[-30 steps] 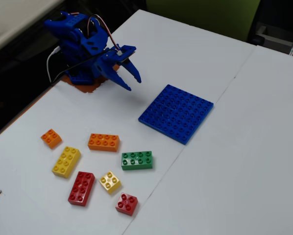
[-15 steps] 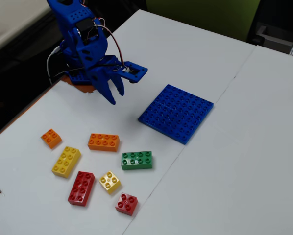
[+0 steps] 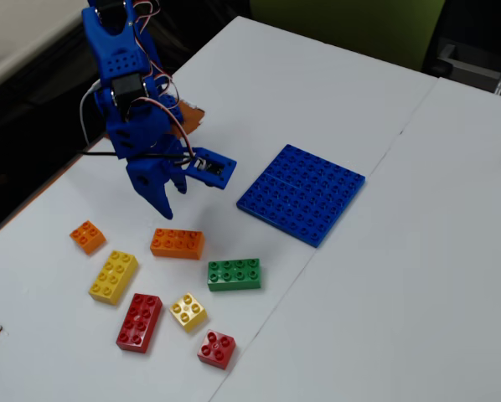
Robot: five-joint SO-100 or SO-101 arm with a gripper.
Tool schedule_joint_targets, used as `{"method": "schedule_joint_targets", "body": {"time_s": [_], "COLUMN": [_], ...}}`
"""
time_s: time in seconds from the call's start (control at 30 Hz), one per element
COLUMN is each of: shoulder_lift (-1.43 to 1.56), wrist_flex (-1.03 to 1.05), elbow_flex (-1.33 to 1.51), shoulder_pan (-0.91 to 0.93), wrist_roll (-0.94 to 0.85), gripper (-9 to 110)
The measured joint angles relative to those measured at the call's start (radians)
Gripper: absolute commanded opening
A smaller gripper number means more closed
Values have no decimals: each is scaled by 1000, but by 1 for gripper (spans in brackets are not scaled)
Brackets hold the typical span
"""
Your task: Pick up the 2x4 orange block and go up the 8x8 blue block.
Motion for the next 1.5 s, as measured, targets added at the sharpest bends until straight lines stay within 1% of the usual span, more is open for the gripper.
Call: {"method": "schedule_joint_targets", "body": {"time_s": [0.17,0.37,0.83,1.03,1.17,1.27,1.5], "shoulder_lift": [-89,-118,-187,-222,-241,-247,-250], "wrist_flex": [-104,-189,-324,-324,-324,-322,-316], "elbow_flex": [0,0,0,0,-8,-8,-8], "shoulder_pan": [12,40,49,49,49,49,46], "wrist_roll": [-55,-104,-112,-97,-75,-57,-15], "gripper": [28,30,30,27,22,15,9]}}
